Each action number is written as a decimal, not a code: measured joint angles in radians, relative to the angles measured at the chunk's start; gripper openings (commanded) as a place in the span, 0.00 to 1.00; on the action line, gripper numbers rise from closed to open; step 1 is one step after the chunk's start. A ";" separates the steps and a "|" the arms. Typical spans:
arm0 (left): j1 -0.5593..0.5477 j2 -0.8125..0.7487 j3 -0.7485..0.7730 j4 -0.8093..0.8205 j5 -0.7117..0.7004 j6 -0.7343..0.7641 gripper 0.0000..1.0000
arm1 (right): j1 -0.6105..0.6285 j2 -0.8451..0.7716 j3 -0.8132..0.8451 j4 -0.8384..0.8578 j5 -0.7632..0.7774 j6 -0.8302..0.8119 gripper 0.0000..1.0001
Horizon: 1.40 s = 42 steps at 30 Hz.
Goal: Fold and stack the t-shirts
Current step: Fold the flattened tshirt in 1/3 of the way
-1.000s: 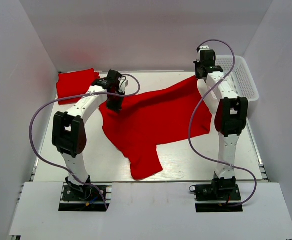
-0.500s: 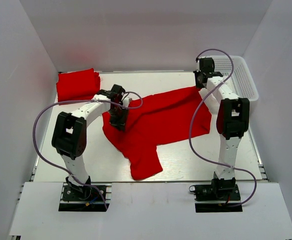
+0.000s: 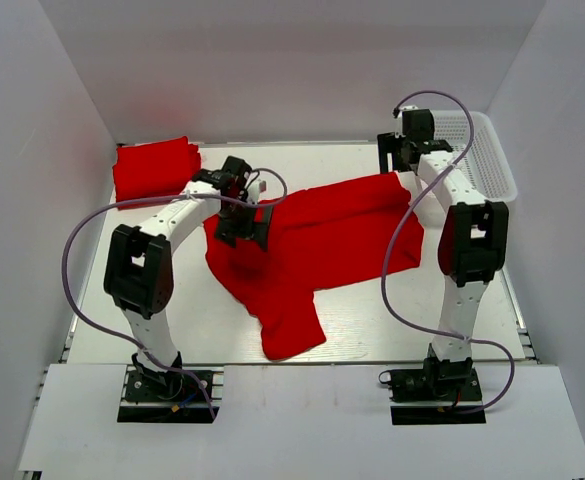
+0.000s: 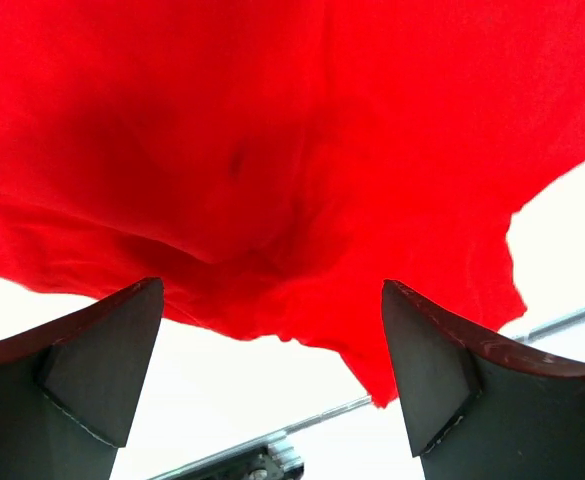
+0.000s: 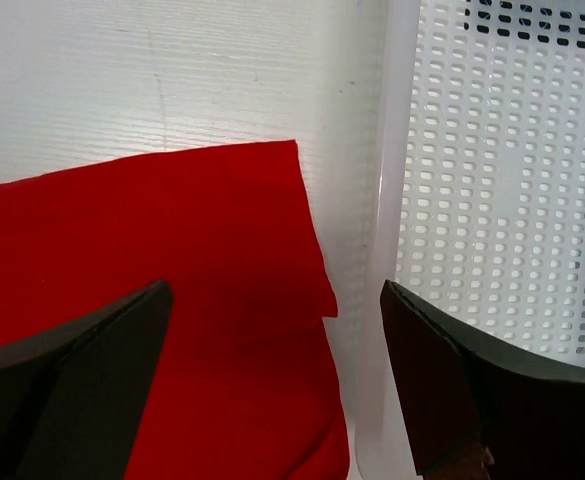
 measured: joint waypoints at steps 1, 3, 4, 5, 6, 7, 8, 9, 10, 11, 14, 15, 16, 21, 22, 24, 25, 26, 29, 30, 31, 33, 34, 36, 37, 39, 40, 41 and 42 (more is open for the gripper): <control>0.001 0.002 0.019 -0.003 -0.017 -0.008 1.00 | 0.000 -0.010 0.000 -0.003 -0.013 -0.002 0.90; 0.005 0.008 0.063 0.001 -0.051 -0.030 1.00 | 0.002 -0.026 0.000 -0.006 -0.045 -0.003 0.90; 0.007 0.016 0.088 0.004 -0.072 -0.041 1.00 | 0.003 -0.035 0.000 -0.006 -0.066 -0.005 0.90; 0.009 0.032 0.120 0.011 -0.095 -0.058 1.00 | 0.006 -0.042 0.000 -0.006 -0.085 -0.005 0.90; 0.012 0.051 0.151 0.018 -0.111 -0.069 1.00 | 0.012 -0.047 0.000 -0.006 -0.099 -0.005 0.90; 0.016 0.074 0.180 0.033 -0.121 -0.080 1.00 | 0.020 -0.049 0.000 -0.006 -0.111 -0.005 0.90; 0.021 0.098 0.200 0.053 -0.129 -0.091 1.00 | 0.032 -0.050 0.000 -0.005 -0.122 -0.004 0.90; 0.026 0.134 0.218 0.087 -0.138 -0.103 1.00 | 0.045 -0.048 0.000 -0.006 -0.135 -0.002 0.90; 0.028 0.146 0.220 0.099 -0.143 -0.108 1.00 | 0.055 -0.045 0.000 -0.006 -0.150 0.000 0.90; 0.035 0.175 0.232 0.109 -0.150 -0.121 1.00 | 0.066 -0.039 0.003 -0.007 -0.162 0.008 0.90; 0.053 0.263 0.248 0.162 -0.158 -0.156 1.00 | 0.097 0.004 0.027 -0.008 -0.205 0.041 0.90; 0.061 0.287 0.248 0.176 -0.157 -0.167 1.00 | 0.103 0.026 0.040 -0.008 -0.216 0.058 0.90; 0.069 0.307 0.248 0.187 -0.156 -0.176 1.00 | 0.107 0.052 0.054 -0.009 -0.226 0.074 0.90; 0.114 0.347 0.249 0.239 -0.150 -0.223 1.00 | 0.100 0.174 0.083 -0.012 -0.231 0.151 0.90; 0.123 0.350 0.249 0.248 -0.147 -0.231 1.00 | 0.097 0.197 0.088 -0.013 -0.226 0.163 0.90; 0.138 0.351 0.249 0.257 -0.144 -0.241 1.00 | 0.089 0.248 0.109 -0.023 -0.217 0.185 0.90; 0.145 0.351 0.249 0.259 -0.141 -0.247 1.00 | 0.086 0.273 0.124 -0.025 -0.210 0.195 0.90; 0.150 0.351 0.249 0.262 -0.141 -0.249 1.00 | 0.083 0.291 0.145 -0.032 -0.200 0.204 0.90; 0.167 0.352 0.249 0.267 -0.130 -0.262 1.00 | 0.077 0.320 0.217 -0.038 -0.162 0.256 0.90; 0.172 0.352 0.249 0.266 -0.127 -0.265 1.00 | 0.073 0.324 0.223 -0.040 -0.148 0.279 0.90; 0.177 0.353 0.249 0.266 -0.125 -0.270 1.00 | 0.067 0.326 0.224 -0.047 -0.136 0.302 0.90; 0.186 0.354 0.249 0.262 -0.120 -0.281 1.00 | 0.050 0.332 0.224 -0.070 -0.115 0.348 0.90; 0.190 0.354 0.249 0.259 -0.117 -0.284 1.00 | 0.039 0.333 0.224 -0.072 -0.113 0.370 0.90; 0.193 0.349 0.240 0.264 -0.109 -0.291 1.00 | 0.018 0.333 0.224 -0.073 -0.108 0.401 0.90; 0.195 0.340 0.222 0.276 -0.098 -0.294 1.00 | 0.010 0.333 0.224 -0.072 -0.113 0.411 0.90; 0.195 0.304 0.164 0.297 -0.072 -0.302 1.00 | 0.002 0.333 0.222 -0.070 -0.119 0.434 0.90; 0.195 0.284 0.134 0.304 -0.060 -0.307 1.00 | 0.002 0.332 0.221 -0.069 -0.115 0.440 0.90; 0.195 0.264 0.105 0.299 -0.050 -0.315 1.00 | 0.003 0.331 0.218 -0.066 -0.113 0.446 0.90; 0.194 0.249 0.082 0.290 -0.045 -0.322 1.00 | 0.003 0.330 0.217 -0.064 -0.112 0.452 0.90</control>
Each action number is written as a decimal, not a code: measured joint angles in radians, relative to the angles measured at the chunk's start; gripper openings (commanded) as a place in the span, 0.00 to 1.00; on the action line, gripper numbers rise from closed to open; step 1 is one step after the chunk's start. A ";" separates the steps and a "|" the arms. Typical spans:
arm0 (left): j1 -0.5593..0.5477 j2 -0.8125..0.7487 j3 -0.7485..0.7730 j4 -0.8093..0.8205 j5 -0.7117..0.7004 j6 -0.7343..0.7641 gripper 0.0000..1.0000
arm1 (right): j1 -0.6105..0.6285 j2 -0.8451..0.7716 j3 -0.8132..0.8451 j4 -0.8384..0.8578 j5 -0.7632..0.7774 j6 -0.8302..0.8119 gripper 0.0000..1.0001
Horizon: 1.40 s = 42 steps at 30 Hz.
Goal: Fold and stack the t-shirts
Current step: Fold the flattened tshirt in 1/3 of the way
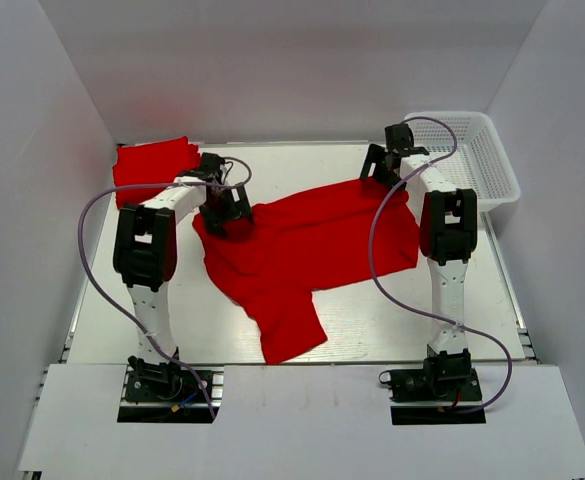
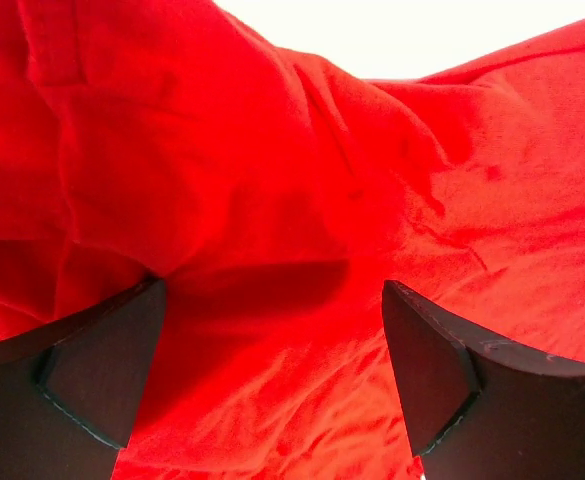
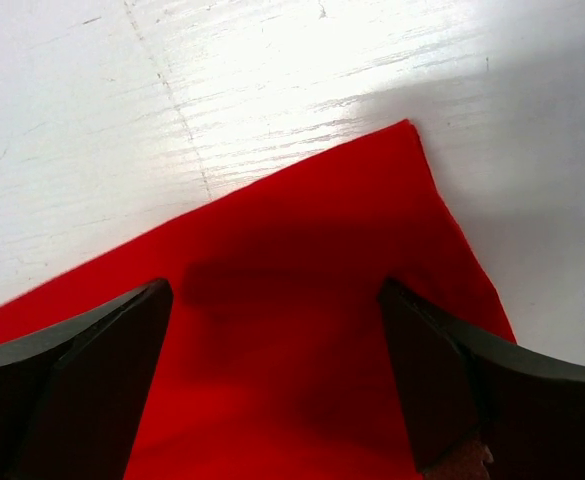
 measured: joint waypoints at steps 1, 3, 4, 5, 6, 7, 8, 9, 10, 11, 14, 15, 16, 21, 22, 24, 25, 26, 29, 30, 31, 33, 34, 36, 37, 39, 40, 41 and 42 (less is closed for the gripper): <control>0.000 -0.012 -0.017 -0.012 0.003 -0.008 1.00 | 0.000 0.000 -0.001 0.000 0.001 0.005 0.90; 0.000 -0.028 -0.043 -0.028 0.008 -0.024 1.00 | 0.000 -0.001 -0.001 0.001 0.003 0.017 0.90; -0.001 -0.036 -0.055 -0.029 0.011 -0.030 1.00 | 0.000 -0.002 -0.002 0.001 0.003 0.021 0.90; 0.000 -0.043 -0.066 -0.030 0.016 -0.034 1.00 | 0.000 -0.004 -0.006 0.002 0.003 0.024 0.90; 0.000 -0.050 -0.077 -0.029 0.020 -0.040 1.00 | 0.000 -0.005 -0.008 0.002 0.000 0.026 0.90; 0.000 -0.051 -0.080 -0.026 0.022 -0.042 1.00 | 0.000 -0.007 -0.012 0.006 0.000 0.026 0.90; 0.000 -0.050 -0.077 -0.022 0.024 -0.046 1.00 | 0.000 -0.011 -0.019 0.010 -0.002 0.026 0.90; 0.000 -0.040 -0.064 -0.031 0.026 -0.047 1.00 | 0.000 -0.013 -0.022 0.011 -0.003 0.025 0.90; 0.000 -0.020 -0.036 -0.045 0.028 -0.050 1.00 | 0.000 -0.013 -0.022 0.011 -0.004 0.025 0.90; 0.002 0.012 0.013 -0.071 0.031 -0.053 1.00 | 0.000 -0.013 -0.022 0.012 -0.004 0.025 0.90; 0.003 0.164 0.260 -0.130 0.010 -0.049 1.00 | 0.000 -0.013 -0.022 0.012 -0.003 0.026 0.90; 0.003 0.223 0.364 -0.145 0.000 -0.046 1.00 | 0.000 -0.013 -0.022 0.012 -0.002 0.026 0.90; 0.004 0.285 0.467 -0.141 -0.012 -0.040 1.00 | 0.000 -0.013 -0.022 0.012 0.000 0.027 0.90; 0.016 0.465 0.750 -0.043 -0.027 -0.012 1.00 | 0.001 -0.013 -0.022 0.013 0.021 0.055 0.90; 0.020 0.472 0.753 -0.015 -0.025 -0.008 1.00 | 0.001 -0.013 -0.022 0.013 0.027 0.061 0.90; 0.025 0.473 0.740 0.030 -0.018 0.000 1.00 | 0.002 -0.013 -0.021 0.013 0.039 0.073 0.90; 0.027 0.471 0.730 0.055 -0.014 0.006 1.00 | 0.002 -0.013 -0.021 0.013 0.044 0.078 0.90; 0.028 0.470 0.722 0.077 -0.011 0.012 1.00 | 0.003 -0.013 -0.020 0.012 0.048 0.081 0.90; 0.028 0.470 0.716 0.113 0.005 0.035 1.00 | 0.003 -0.013 -0.014 0.005 0.049 0.080 0.90; 0.028 0.470 0.717 0.114 0.009 0.042 1.00 | 0.003 -0.013 -0.010 -0.002 0.047 0.074 0.90; 0.028 0.470 0.718 0.113 0.013 0.051 1.00 | 0.004 -0.013 -0.005 -0.008 0.045 0.069 0.90; 0.028 0.470 0.718 0.113 0.020 0.076 1.00 | 0.005 -0.013 0.009 -0.016 0.042 0.040 0.90; 0.028 0.468 0.718 0.112 0.023 0.087 1.00 | 0.005 -0.018 0.014 -0.016 0.037 0.021 0.90; 0.028 0.464 0.717 0.105 0.022 0.113 1.00 | 0.007 -0.033 0.014 -0.024 0.024 -0.018 0.90; 0.026 0.458 0.717 0.093 0.012 0.128 1.00 | 0.010 -0.045 0.014 -0.031 0.023 -0.039 0.90; 0.021 0.436 0.716 0.056 -0.018 0.157 1.00 | 0.020 -0.076 0.014 -0.050 0.035 -0.087 0.90; 0.018 0.419 0.715 0.034 -0.037 0.171 1.00 | 0.032 -0.097 0.014 -0.061 0.051 -0.109 0.90; 0.015 0.393 0.710 0.007 -0.058 0.182 1.00 | 0.045 -0.117 0.013 -0.070 0.068 -0.125 0.90; 0.012 0.357 0.691 -0.016 -0.081 0.192 1.00 | 0.061 -0.141 0.011 -0.079 0.086 -0.138 0.90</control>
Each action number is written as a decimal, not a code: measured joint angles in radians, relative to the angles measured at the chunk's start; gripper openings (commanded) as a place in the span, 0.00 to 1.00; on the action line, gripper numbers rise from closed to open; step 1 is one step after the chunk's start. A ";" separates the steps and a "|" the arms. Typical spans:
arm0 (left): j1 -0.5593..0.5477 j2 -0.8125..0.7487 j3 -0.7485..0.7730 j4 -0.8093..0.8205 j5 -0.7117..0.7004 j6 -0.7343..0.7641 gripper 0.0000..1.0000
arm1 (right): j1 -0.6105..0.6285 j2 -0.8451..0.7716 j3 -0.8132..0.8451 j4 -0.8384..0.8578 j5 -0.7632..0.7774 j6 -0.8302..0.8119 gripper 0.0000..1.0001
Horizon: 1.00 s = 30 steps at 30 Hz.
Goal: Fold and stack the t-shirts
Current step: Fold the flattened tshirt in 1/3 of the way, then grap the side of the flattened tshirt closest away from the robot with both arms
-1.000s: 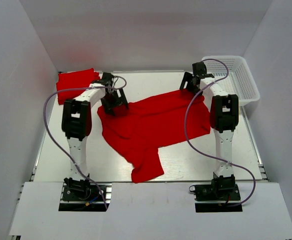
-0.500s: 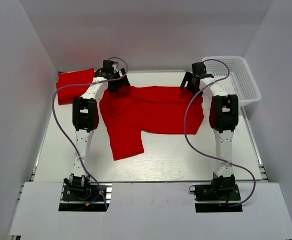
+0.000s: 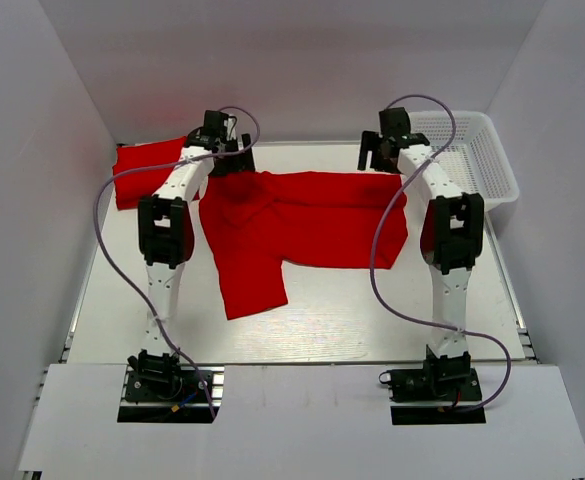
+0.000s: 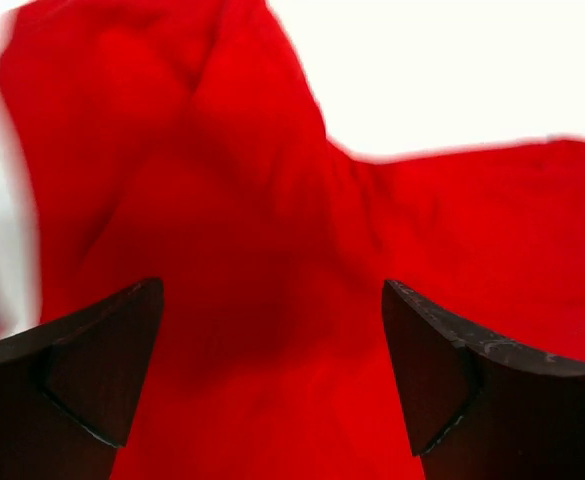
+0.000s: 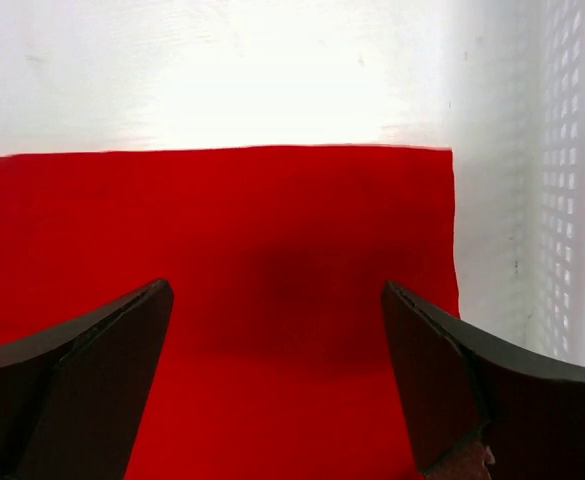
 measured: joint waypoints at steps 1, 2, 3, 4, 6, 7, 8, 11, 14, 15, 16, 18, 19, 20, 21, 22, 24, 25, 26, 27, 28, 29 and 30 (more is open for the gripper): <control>-0.005 -0.048 -0.029 -0.027 -0.030 0.008 1.00 | 0.020 -0.030 -0.011 -0.004 0.023 -0.011 0.90; -0.008 -0.090 -0.059 -0.040 -0.052 0.011 1.00 | 0.042 -0.071 -0.042 0.000 0.047 -0.021 0.90; -0.013 -0.147 -0.109 -0.053 -0.076 0.014 1.00 | 0.061 -0.111 -0.072 -0.005 0.070 -0.024 0.90; -0.019 -0.204 -0.156 -0.075 -0.101 0.016 1.00 | 0.081 -0.154 -0.111 -0.006 0.093 -0.024 0.90; -0.035 -0.323 -0.257 -0.102 -0.156 0.013 1.00 | 0.124 -0.249 -0.206 -0.003 0.131 -0.021 0.90; -0.046 -0.384 -0.317 -0.104 -0.175 0.008 1.00 | 0.142 -0.291 -0.258 0.002 0.147 -0.014 0.90; -0.059 -0.445 -0.380 -0.116 -0.195 0.002 1.00 | 0.158 -0.332 -0.313 0.004 0.161 -0.002 0.90; -0.097 -0.605 -0.571 -0.126 -0.233 -0.039 1.00 | 0.184 -0.425 -0.462 -0.003 0.208 0.034 0.90; -0.137 -0.742 -0.799 -0.136 -0.229 -0.087 1.00 | 0.189 -0.499 -0.623 -0.027 0.255 0.084 0.90; -0.148 -0.778 -0.874 -0.137 -0.228 -0.100 1.00 | 0.188 -0.520 -0.674 -0.033 0.264 0.098 0.90; -0.159 -0.812 -0.945 -0.146 -0.227 -0.117 1.00 | 0.188 -0.546 -0.733 -0.031 0.271 0.115 0.90; -0.180 -0.871 -1.065 -0.162 -0.223 -0.146 1.00 | 0.187 -0.595 -0.828 -0.037 0.274 0.145 0.90; -0.192 -0.901 -1.120 -0.171 -0.218 -0.163 1.00 | 0.187 -0.623 -0.874 -0.033 0.270 0.159 0.90; -0.203 -0.933 -1.167 -0.177 -0.209 -0.177 1.00 | 0.187 -0.656 -0.916 -0.036 0.264 0.171 0.90; -0.217 -0.971 -1.214 -0.178 -0.194 -0.189 1.00 | 0.187 -0.689 -0.953 -0.028 0.256 0.183 0.90; -0.229 -1.010 -1.255 -0.175 -0.179 -0.201 1.00 | 0.187 -0.726 -0.991 -0.017 0.248 0.193 0.90; -0.255 -1.084 -1.334 -0.147 -0.137 -0.222 1.00 | 0.187 -0.784 -1.041 -0.010 0.237 0.209 0.90; -0.263 -1.104 -1.358 -0.133 -0.117 -0.231 1.00 | 0.187 -0.811 -1.063 0.003 0.231 0.215 0.90; -0.276 -1.130 -1.400 -0.119 -0.098 -0.237 1.00 | 0.187 -0.826 -1.073 0.009 0.228 0.218 0.90; -0.288 -1.138 -1.427 -0.111 -0.082 -0.243 1.00 | 0.187 -0.838 -1.079 0.015 0.226 0.218 0.90; -0.301 -1.139 -1.451 -0.100 -0.068 -0.249 1.00 | 0.187 -0.846 -1.080 0.023 0.225 0.218 0.90; -0.311 -1.136 -1.471 -0.091 -0.060 -0.254 1.00 | 0.187 -0.850 -1.080 0.033 0.225 0.218 0.90; -0.318 -1.132 -1.484 -0.088 -0.056 -0.258 1.00 | 0.187 -0.851 -1.080 0.043 0.224 0.217 0.90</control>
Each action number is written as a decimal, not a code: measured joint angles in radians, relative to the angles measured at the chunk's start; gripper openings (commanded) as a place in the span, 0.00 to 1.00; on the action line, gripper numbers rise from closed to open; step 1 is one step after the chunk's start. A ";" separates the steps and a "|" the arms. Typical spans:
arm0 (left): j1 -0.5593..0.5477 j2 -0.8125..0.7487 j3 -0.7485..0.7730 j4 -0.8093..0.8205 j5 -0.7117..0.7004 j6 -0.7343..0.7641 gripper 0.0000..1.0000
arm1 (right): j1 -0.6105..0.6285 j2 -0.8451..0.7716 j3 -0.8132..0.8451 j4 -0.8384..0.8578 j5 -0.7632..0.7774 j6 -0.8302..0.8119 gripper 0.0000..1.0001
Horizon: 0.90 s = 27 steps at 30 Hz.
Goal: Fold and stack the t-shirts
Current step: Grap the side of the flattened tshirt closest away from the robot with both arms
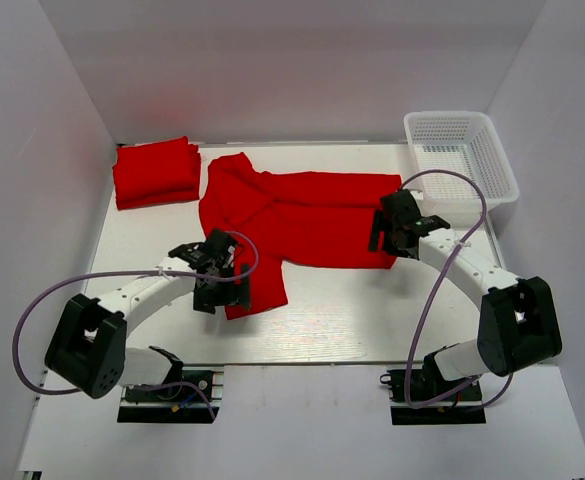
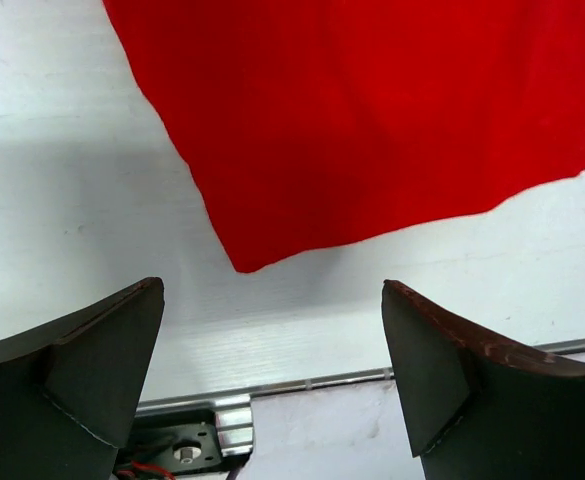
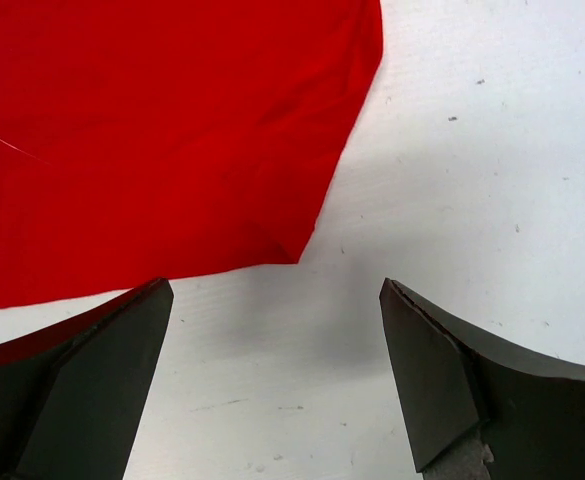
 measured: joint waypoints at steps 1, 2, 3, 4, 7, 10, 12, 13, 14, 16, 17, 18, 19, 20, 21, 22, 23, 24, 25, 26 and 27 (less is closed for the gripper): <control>-0.003 0.003 -0.005 0.004 0.001 -0.003 1.00 | 0.000 0.000 0.000 0.008 0.000 0.000 0.90; -0.003 0.006 -0.008 0.015 0.001 -0.006 1.00 | 0.000 0.000 0.000 0.014 -0.001 0.000 0.90; -0.003 0.007 -0.008 0.027 0.001 -0.008 1.00 | 0.000 0.000 0.000 0.018 -0.003 -0.001 0.90; -0.003 0.007 -0.008 0.041 0.001 -0.010 1.00 | 0.000 0.000 0.000 0.019 -0.004 -0.001 0.90; -0.003 0.006 -0.012 0.085 -0.002 -0.012 0.98 | 0.000 0.000 0.000 0.022 -0.009 -0.003 0.90; -0.003 0.009 -0.021 0.105 -0.010 -0.015 0.92 | 0.000 0.000 0.000 0.023 -0.010 -0.004 0.90; -0.003 0.016 -0.037 0.120 -0.010 -0.016 0.88 | 0.000 0.000 0.000 0.023 -0.010 -0.004 0.90; -0.003 0.024 -0.045 0.125 -0.010 -0.017 0.85 | -0.001 0.000 0.000 0.023 -0.008 -0.004 0.90; -0.003 0.034 -0.054 0.127 -0.010 -0.019 0.83 | -0.001 0.000 0.000 0.023 -0.006 -0.004 0.90; -0.003 0.056 -0.067 0.128 -0.019 -0.018 0.81 | -0.001 0.000 0.000 0.023 -0.003 -0.004 0.90; -0.003 0.057 -0.066 0.127 -0.022 -0.019 0.79 | -0.001 0.000 0.000 0.022 -0.003 -0.004 0.90; -0.003 0.057 -0.066 0.127 -0.027 -0.019 0.78 | -0.001 0.000 0.000 0.022 -0.002 -0.004 0.90; -0.003 0.059 -0.066 0.129 -0.032 -0.019 0.76 | -0.001 0.000 0.000 0.022 -0.002 -0.004 0.90; -0.003 0.060 -0.066 0.132 -0.036 -0.018 0.66 | -0.001 0.000 0.000 0.021 -0.001 -0.004 0.90; -0.003 0.063 -0.066 0.136 -0.039 -0.021 0.59 | -0.001 0.000 0.000 0.021 0.000 -0.004 0.90; -0.003 0.070 -0.065 0.140 -0.040 -0.023 0.51 | -0.001 0.000 0.000 0.021 0.001 -0.004 0.90; -0.003 0.079 -0.062 0.147 -0.045 -0.021 0.35 | -0.001 0.000 0.000 0.020 0.002 -0.004 0.90; -0.001 0.089 -0.058 0.154 -0.046 -0.020 0.26 | -0.001 0.000 0.000 0.018 0.005 -0.004 0.90; 0.000 0.098 -0.054 0.161 -0.046 -0.023 0.17 | -0.001 0.000 0.000 0.017 0.007 -0.004 0.90; 0.000 0.105 -0.051 0.171 -0.041 -0.020 0.06 | -0.001 0.000 0.000 0.016 0.009 -0.003 0.90; 0.000 0.110 -0.050 0.179 -0.034 -0.019 0.00 | -0.001 0.000 0.000 0.014 0.012 -0.003 0.90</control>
